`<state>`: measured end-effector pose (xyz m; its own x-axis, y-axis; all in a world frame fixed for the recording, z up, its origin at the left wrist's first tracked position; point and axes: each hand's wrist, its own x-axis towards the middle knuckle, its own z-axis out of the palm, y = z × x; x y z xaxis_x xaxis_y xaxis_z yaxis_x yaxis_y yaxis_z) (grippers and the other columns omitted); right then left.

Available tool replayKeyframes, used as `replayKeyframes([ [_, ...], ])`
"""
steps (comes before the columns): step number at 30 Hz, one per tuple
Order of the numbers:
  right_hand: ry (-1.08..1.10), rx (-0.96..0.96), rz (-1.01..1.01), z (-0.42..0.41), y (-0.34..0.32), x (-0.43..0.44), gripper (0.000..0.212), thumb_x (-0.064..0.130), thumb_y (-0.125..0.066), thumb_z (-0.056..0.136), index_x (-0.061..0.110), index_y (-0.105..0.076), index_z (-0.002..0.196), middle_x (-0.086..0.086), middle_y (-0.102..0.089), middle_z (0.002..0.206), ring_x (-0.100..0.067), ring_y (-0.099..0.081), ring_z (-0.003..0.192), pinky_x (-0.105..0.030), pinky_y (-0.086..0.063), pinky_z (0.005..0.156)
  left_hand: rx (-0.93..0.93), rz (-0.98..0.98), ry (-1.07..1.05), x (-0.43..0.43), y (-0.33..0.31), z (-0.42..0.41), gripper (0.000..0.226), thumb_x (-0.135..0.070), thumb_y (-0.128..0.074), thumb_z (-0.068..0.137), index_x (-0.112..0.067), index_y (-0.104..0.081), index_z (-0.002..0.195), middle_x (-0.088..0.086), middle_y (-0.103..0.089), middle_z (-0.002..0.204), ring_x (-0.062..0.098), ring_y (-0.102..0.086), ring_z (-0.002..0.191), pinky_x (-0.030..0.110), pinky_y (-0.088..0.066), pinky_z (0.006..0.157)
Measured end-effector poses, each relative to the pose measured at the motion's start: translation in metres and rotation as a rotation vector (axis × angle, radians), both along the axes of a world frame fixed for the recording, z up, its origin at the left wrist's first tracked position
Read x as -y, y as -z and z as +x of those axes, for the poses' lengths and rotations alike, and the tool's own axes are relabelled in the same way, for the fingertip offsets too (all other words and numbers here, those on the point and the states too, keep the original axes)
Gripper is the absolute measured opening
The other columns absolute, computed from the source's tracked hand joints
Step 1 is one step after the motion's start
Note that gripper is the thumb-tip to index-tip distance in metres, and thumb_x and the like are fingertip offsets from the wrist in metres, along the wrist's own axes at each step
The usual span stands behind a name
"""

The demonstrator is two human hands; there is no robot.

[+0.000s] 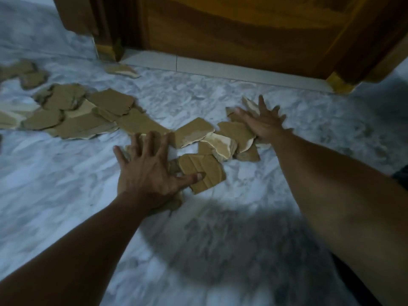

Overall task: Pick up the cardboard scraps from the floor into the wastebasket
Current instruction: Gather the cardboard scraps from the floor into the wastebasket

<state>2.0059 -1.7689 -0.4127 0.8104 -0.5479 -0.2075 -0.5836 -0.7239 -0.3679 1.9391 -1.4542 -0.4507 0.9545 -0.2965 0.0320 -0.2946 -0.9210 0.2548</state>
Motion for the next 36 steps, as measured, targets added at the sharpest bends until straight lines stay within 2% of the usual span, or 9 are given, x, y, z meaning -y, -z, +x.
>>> replayKeyframes([
  [4,-0.103,0.005,0.093,-0.006,0.005,-0.021,0.105,0.105,-0.029,0.06,0.058,-0.01,0.152,0.0,-0.004,0.17,-0.034,0.004,0.154,-0.068,0.013,0.113,0.028,-0.02,-0.006,0.005,-0.003,0.006,0.125,-0.106,-0.021,0.059,-0.026,-0.019,0.154,0.007,-0.012,0.164,0.035,0.003,0.153,0.068,-0.001,0.118],
  [8,-0.258,0.022,0.147,-0.028,0.01,-0.071,0.098,0.099,-0.04,0.063,0.06,-0.018,0.15,0.003,-0.011,0.166,-0.03,0.001,0.154,-0.063,0.01,0.117,0.001,-0.046,-0.04,0.007,-0.007,-0.001,0.129,-0.106,-0.02,0.059,-0.026,-0.001,0.159,0.003,-0.006,0.168,0.033,0.002,0.154,0.061,-0.003,0.12],
  [11,-0.389,0.056,0.031,-0.054,0.018,-0.099,0.096,0.091,-0.047,0.069,0.049,-0.026,0.152,-0.002,-0.031,0.154,-0.029,-0.013,0.15,-0.056,-0.008,0.12,0.014,-0.03,-0.06,0.003,-0.013,-0.013,0.126,-0.105,-0.016,0.06,-0.028,-0.006,0.159,0.004,-0.016,0.165,0.034,-0.011,0.151,0.054,-0.014,0.119],
  [14,-0.372,0.093,0.036,-0.079,0.014,-0.114,0.086,0.084,-0.054,0.072,0.036,-0.043,0.142,-0.003,-0.041,0.14,-0.03,-0.031,0.139,-0.045,-0.028,0.114,0.072,-0.014,-0.06,-0.007,-0.018,-0.042,0.113,-0.103,-0.022,0.064,-0.029,-0.03,0.15,0.002,-0.034,0.151,0.032,-0.028,0.138,0.05,-0.026,0.108],
  [19,-0.205,0.084,0.404,-0.122,-0.007,-0.15,0.055,0.068,-0.05,0.088,0.04,-0.045,0.135,-0.006,-0.038,0.132,-0.035,-0.038,0.131,-0.052,-0.035,0.109,-0.016,-0.082,-0.075,-0.033,-0.014,-0.102,0.096,-0.09,-0.026,0.074,-0.029,-0.032,0.148,0.002,-0.031,0.151,0.034,-0.012,0.149,0.057,-0.004,0.118],
  [22,-0.346,-0.018,0.257,-0.147,-0.015,-0.18,0.066,0.083,-0.038,0.083,0.048,-0.038,0.139,-0.007,-0.035,0.137,-0.039,-0.038,0.128,-0.055,-0.033,0.108,0.038,-0.118,-0.121,-0.051,-0.013,-0.132,0.083,-0.072,-0.032,0.083,-0.023,-0.033,0.15,0.01,-0.033,0.155,0.034,-0.023,0.145,0.053,-0.019,0.115],
  [25,-0.47,-0.069,0.008,-0.175,-0.013,-0.21,0.072,0.079,-0.05,0.083,0.047,-0.034,0.145,-0.008,-0.032,0.144,-0.04,-0.037,0.128,-0.053,-0.037,0.106,0.058,-0.252,-0.482,-0.072,-0.014,-0.155,0.07,-0.059,-0.029,0.093,-0.019,-0.032,0.15,0.014,-0.034,0.155,0.038,-0.031,0.14,0.055,-0.028,0.111],
  [30,-0.439,-0.003,0.185,-0.203,-0.015,-0.259,0.073,0.062,-0.057,0.089,0.042,-0.028,0.153,-0.009,-0.034,0.144,-0.036,-0.05,0.126,-0.044,-0.046,0.102,-0.011,-0.195,-0.467,-0.093,-0.015,-0.18,0.066,-0.059,-0.015,0.098,-0.021,-0.045,0.143,0.006,-0.044,0.15,0.033,-0.036,0.133,0.049,-0.032,0.105],
  [36,-0.144,-0.056,0.587,-0.231,-0.031,-0.284,0.094,0.031,-0.08,0.077,0.013,-0.03,0.156,-0.007,-0.049,0.147,-0.028,-0.049,0.134,-0.03,-0.045,0.101,-0.035,-0.582,-0.551,-0.101,-0.025,-0.192,0.062,-0.046,-0.045,0.091,-0.014,-0.047,0.144,0.018,-0.055,0.135,0.041,-0.049,0.121,0.049,-0.039,0.098],
])
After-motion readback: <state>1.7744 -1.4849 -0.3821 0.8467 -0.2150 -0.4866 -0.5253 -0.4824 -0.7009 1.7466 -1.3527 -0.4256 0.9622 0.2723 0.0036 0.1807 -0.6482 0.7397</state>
